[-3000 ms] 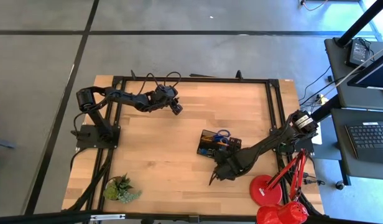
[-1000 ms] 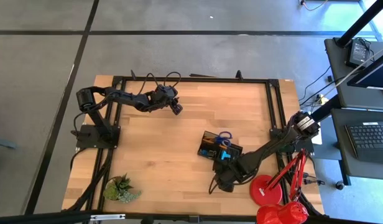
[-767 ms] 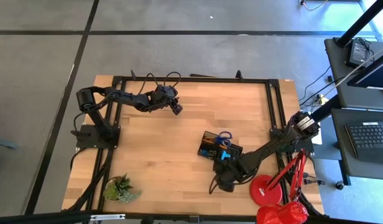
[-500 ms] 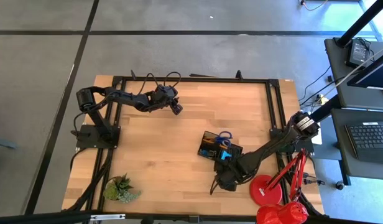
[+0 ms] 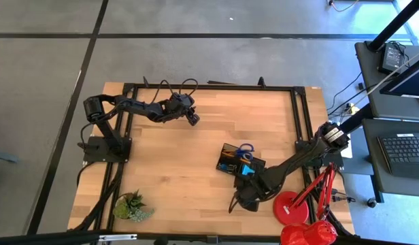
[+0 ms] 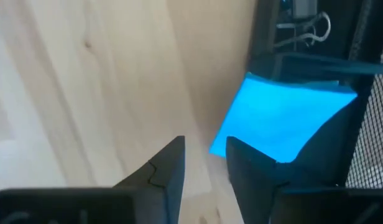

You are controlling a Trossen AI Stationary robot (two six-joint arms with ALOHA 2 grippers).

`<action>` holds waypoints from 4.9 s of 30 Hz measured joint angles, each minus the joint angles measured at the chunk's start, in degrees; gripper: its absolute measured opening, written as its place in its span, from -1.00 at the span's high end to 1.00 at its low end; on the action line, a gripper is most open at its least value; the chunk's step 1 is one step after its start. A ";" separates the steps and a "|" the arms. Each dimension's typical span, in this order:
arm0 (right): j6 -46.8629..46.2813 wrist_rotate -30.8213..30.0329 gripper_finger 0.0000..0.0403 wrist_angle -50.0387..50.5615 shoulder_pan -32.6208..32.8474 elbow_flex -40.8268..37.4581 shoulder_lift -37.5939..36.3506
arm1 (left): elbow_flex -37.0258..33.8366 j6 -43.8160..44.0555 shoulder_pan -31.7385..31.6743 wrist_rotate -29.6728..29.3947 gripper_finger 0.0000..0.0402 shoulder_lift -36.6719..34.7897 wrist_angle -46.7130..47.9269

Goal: Pick and place office supplies into organizer
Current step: Put the blue sticky note pad into the black desk organizer, then return to Home Position

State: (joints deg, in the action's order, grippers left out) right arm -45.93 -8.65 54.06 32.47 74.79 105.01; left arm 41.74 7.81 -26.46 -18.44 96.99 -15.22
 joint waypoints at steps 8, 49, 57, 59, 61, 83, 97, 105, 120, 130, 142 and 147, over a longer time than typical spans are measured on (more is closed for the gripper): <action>1.49 0.30 0.40 2.31 0.25 6.08 -0.02 | 0.00 -0.46 0.00 0.00 0.53 0.00 -0.02; -31.08 -0.72 0.40 4.27 -0.07 7.66 6.56 | -0.02 -0.48 0.11 0.00 0.55 -0.02 0.26; -34.82 -0.88 0.40 3.31 -0.51 7.69 6.56 | -0.02 -0.46 0.11 0.00 0.55 -0.02 0.26; -34.82 -0.88 0.40 2.51 -0.36 7.69 6.56 | -0.02 -0.46 0.11 0.00 0.55 -0.02 0.26; -34.86 -0.87 0.40 1.55 -0.12 7.69 6.56 | -0.02 -0.46 0.11 0.00 0.54 -0.02 0.26; -49.04 -1.25 0.40 -2.36 -0.33 7.75 7.14 | -0.02 0.00 0.11 0.00 0.55 -0.02 0.22; -51.39 -0.70 0.40 1.69 -0.96 7.71 8.67 | -0.02 0.02 0.11 0.00 0.54 -0.02 0.02; -51.44 -0.71 0.40 3.07 -1.25 7.69 9.44 | -0.02 0.02 0.11 0.01 0.54 -0.02 0.04; -51.52 -0.51 0.40 6.27 -2.33 7.67 10.82 | -0.02 0.02 0.11 0.00 0.54 -0.02 0.21; -54.57 -2.26 0.40 12.71 -2.54 7.66 10.82 | -0.02 0.02 0.11 0.00 0.54 -0.02 0.22; -55.34 -5.89 0.40 28.52 -1.22 10.76 10.78 | -0.02 0.02 0.11 0.00 0.55 -0.02 0.22; -47.56 -11.84 0.40 35.96 1.62 15.60 10.55 | -0.02 0.03 0.11 0.03 0.54 -0.02 0.49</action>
State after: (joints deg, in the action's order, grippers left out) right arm -93.49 -20.48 90.02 34.09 90.39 115.56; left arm 41.71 7.85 -26.35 -18.41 96.97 -14.74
